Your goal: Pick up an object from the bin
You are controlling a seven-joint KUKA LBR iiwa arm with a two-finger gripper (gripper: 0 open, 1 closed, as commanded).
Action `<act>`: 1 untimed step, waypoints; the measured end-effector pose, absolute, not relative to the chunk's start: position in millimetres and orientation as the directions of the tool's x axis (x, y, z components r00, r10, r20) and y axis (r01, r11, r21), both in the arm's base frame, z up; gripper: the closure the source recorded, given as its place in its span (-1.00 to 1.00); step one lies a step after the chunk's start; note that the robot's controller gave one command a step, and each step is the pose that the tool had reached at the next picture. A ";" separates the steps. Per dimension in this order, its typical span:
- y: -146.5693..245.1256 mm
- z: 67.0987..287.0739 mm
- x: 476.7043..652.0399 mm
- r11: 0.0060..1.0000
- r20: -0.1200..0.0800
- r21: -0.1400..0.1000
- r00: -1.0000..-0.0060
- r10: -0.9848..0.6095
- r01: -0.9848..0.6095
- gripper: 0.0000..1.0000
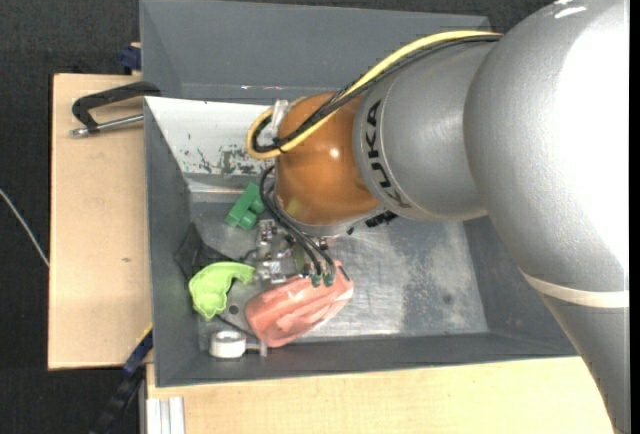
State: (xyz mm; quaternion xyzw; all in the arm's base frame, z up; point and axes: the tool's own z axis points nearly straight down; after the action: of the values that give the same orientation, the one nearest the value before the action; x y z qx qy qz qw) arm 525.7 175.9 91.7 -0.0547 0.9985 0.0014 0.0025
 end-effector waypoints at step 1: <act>175.9 91.7 525.7 0.994 -0.005 0.002 -0.994 -0.109 -0.109 1.00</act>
Offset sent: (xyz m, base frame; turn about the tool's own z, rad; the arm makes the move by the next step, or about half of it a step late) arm -0.0069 -0.0060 0.1227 -0.0241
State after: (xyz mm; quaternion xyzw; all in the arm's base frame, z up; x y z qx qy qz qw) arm 525.7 175.9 91.7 -0.0547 0.9985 0.0014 0.0025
